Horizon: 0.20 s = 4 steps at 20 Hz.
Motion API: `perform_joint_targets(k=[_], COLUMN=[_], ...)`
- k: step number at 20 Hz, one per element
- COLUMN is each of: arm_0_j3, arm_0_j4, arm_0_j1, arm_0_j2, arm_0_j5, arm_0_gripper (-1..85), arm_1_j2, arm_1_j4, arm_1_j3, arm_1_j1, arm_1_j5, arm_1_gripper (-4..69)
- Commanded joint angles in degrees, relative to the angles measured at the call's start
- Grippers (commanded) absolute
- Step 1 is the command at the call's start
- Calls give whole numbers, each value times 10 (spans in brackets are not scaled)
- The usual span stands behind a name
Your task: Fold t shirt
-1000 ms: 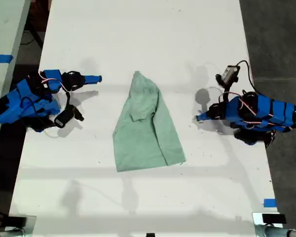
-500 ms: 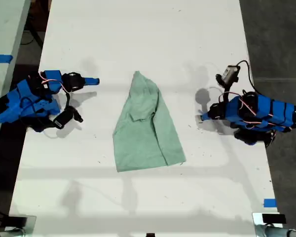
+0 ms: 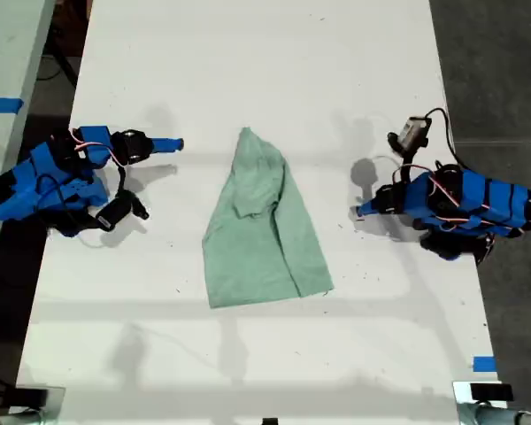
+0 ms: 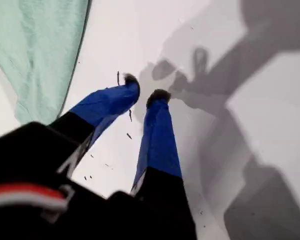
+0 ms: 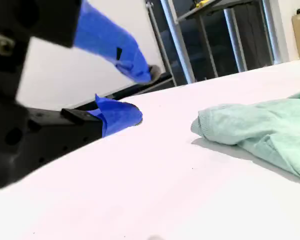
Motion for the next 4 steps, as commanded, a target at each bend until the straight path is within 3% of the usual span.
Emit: perform_joint_targets(k=[1,3,4], arm_0_j3=[17,17,15], arm_0_j4=[-4,-5,-9], arm_0_j1=[-8,-2,10], arm_0_j2=[4,4,4], arm_0_j5=[-6,-3,5], arm_0_gripper=[148,-3,-3], arm_1_j2=[5,5,5], arm_1_j4=[1,1,1], arm_1_j3=[15,15,15], arm_1_j1=[2,3,4], arm_1_j5=[7,7,7], arm_1_gripper=[3,5,19])
